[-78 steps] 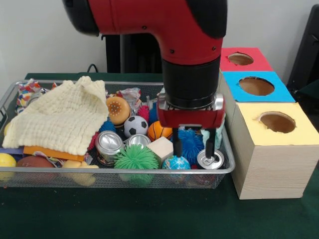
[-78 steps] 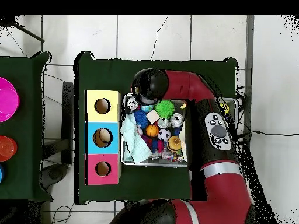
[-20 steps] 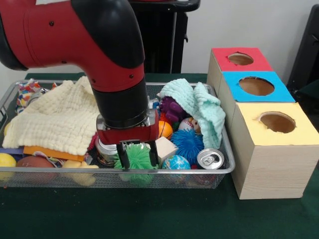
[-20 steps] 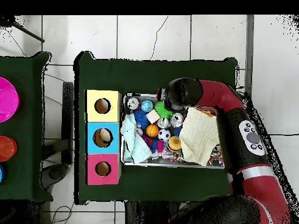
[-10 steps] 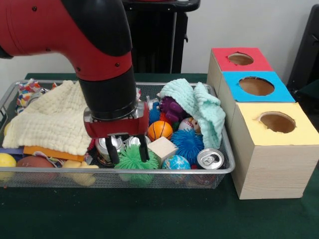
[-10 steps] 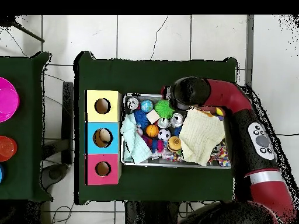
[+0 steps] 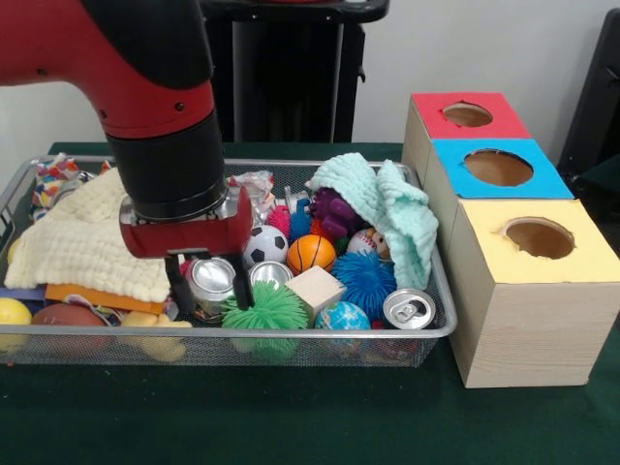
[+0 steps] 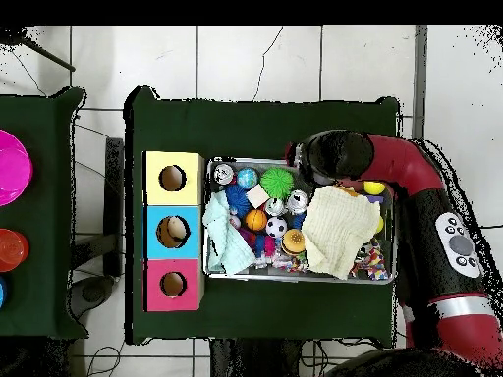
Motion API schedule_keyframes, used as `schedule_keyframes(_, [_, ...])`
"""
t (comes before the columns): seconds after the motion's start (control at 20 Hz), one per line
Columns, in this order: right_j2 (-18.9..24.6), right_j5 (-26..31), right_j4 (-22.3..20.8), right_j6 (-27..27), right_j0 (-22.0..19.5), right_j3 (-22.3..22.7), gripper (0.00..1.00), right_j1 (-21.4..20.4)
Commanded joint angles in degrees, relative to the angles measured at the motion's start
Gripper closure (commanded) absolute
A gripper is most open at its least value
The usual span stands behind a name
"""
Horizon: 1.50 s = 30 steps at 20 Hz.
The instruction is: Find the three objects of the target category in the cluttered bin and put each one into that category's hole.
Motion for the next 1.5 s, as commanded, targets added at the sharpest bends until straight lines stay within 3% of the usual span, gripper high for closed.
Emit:
schedule_keyframes(0.05, [3.0, 4.33, -3.08, -20.83, -0.84, -1.3, 0.0, 4.43])
schedule_keyframes(0.25, [2.99, 4.11, -3.67, -21.92, -0.03, -4.32, 0.0, 7.2])
schedule_keyframes(0.85, [2.58, 2.15, -3.74, -22.79, -1.5, -3.6, 0.0, 8.66])
schedule_keyframes(1.2, [2.09, 1.98, -3.6, -21.46, -2.54, -0.91, 0.0, 5.53])
schedule_keyframes(1.5, [1.81, 1.66, -3.92, -21.41, -3.15, -0.46, 0.0, 5.56])
